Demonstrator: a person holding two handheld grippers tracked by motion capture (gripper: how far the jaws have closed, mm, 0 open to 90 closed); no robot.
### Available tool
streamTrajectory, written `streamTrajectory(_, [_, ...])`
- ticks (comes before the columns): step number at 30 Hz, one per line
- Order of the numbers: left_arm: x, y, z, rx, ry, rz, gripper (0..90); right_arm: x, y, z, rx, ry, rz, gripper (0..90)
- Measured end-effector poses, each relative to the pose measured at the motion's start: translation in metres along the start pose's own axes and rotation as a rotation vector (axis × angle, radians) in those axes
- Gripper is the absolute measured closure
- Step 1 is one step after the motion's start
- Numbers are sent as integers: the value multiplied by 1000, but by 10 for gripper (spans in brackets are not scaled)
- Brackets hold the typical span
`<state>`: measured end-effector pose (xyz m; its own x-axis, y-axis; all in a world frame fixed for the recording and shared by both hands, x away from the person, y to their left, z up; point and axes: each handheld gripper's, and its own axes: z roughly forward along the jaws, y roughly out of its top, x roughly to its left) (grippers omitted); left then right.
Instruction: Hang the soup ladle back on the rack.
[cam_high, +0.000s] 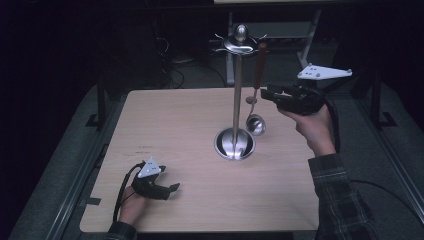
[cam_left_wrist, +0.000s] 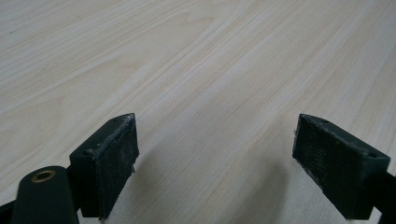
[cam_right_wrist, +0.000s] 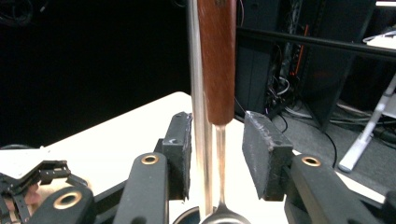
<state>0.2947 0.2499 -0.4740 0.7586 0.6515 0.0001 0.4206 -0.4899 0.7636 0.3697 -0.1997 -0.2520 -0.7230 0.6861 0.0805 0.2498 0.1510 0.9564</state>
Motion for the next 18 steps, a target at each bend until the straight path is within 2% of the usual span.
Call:
streamTrajectory(7, [0,0,0,2,-1,-19,140,-2,-19,-7,46,-8,8,598])
streamTrajectory(11, [0,1,1,6,5,-7,140,-3,-32,-10,67,-4,26,579])
streamTrajectory(18, [0,0,1,-3,4,-9,140,-3,-59,-13,100,-9,47,528])
